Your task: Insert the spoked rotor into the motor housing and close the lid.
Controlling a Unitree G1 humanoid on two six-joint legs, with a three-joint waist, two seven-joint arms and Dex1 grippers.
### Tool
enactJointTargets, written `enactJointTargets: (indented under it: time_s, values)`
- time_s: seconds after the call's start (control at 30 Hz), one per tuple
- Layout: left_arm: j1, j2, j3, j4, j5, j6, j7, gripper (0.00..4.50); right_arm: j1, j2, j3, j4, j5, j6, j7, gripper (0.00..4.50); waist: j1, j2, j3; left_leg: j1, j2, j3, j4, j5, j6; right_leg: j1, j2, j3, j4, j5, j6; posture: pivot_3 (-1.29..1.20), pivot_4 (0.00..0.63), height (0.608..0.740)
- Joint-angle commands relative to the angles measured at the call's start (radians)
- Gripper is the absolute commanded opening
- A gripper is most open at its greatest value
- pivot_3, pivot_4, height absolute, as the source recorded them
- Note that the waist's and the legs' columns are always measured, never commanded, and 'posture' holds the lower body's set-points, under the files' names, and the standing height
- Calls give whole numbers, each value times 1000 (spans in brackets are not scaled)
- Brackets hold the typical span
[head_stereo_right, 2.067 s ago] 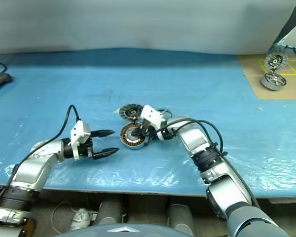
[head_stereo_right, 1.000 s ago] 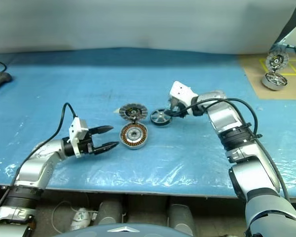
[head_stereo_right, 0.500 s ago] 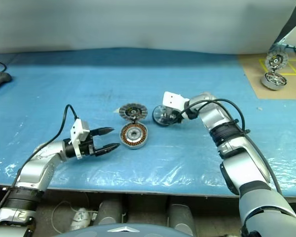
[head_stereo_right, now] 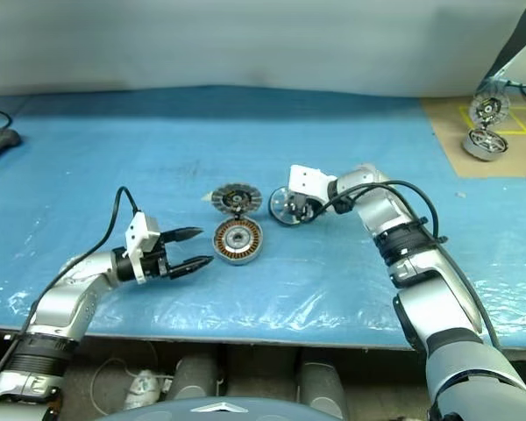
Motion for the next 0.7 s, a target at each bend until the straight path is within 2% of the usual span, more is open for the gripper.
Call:
enactJointTargets:
  time_s: [0.03, 0.23, 0.33, 0.47, 0.57, 0.7]
  values:
    - [-10, -3, 18, -35, -19, -19, -2, 3941, 67, -7, -29, -133, 38, 88, -1, 1341, 0, 0, 0, 0, 0, 0, 0, 0, 0, 0, 0, 0, 0, 0, 0, 0, 150, 740]
    - [-19, 13, 18, -27, -16, -19, -13, 3941, 158, -28, -88, -342, 97, 238, -22, 1341, 2, 0, 0, 0, 0, 0, -1, 0, 0, 0, 0, 0, -1, 0, 0, 0, 150, 740]
    - [-37, 11, 25, -31, -24, -9, -6, 3941, 236, -58, -186, -515, 214, 369, -9, 1341, 7, 0, 0, -1, 0, 0, -1, 0, -1, 0, 0, 0, -1, 0, 0, 0, 150, 740]
    - [-38, 14, 34, -36, -39, 1, -11, 3941, 301, -52, -245, -704, 370, 539, -5, 1341, 7, 0, 1, 0, 0, 0, -2, 0, -1, 0, 0, 0, -2, 0, 0, 0, 150, 740]
    - [-41, 19, 34, -35, -41, 8, -15, 3941, 298, -31, -244, -772, 435, 617, -36, 1341, 0, 0, 1, 1, 0, 0, -3, 0, -1, -1, 0, 0, -2, 0, 0, 0, 150, 740]
    - [-60, 25, 19, -37, -33, 19, -22, 3941, 237, 41, -173, -771, 464, 653, -85, 1341, 1, 0, 1, 1, 0, 0, -3, -1, -2, -1, 0, 1, -1, 0, 0, 0, 150, 740]
